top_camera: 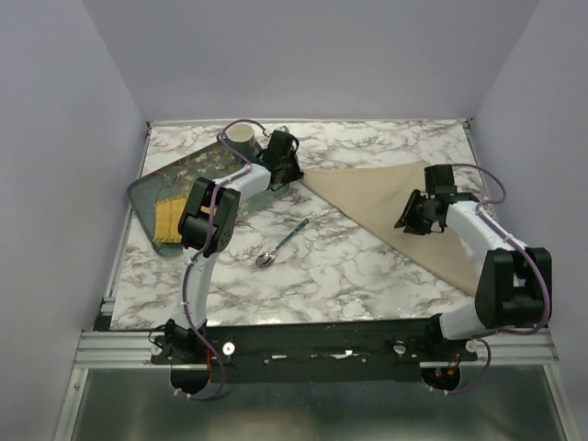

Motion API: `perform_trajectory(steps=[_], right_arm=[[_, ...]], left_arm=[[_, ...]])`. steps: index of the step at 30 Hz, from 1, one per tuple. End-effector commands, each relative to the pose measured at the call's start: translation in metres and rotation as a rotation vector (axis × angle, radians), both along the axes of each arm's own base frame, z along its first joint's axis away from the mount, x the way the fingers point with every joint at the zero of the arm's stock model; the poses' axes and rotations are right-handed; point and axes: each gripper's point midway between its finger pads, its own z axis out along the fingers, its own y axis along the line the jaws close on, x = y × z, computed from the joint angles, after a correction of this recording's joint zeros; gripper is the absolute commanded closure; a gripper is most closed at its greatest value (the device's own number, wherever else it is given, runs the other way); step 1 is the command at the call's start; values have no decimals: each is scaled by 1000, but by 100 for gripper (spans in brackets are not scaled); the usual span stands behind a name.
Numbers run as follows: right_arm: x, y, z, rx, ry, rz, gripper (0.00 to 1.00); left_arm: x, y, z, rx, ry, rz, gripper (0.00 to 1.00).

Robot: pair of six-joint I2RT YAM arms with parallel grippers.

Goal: Fold the napkin, place the utensils inside, and roll it up
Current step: Fold the napkin

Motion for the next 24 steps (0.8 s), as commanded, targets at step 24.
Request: perform_trajectory(steps=[24], right_arm=[[-94, -113, -12, -131, 72, -462, 63]], left_arm=[[29, 0, 4, -185, 47, 37, 100]])
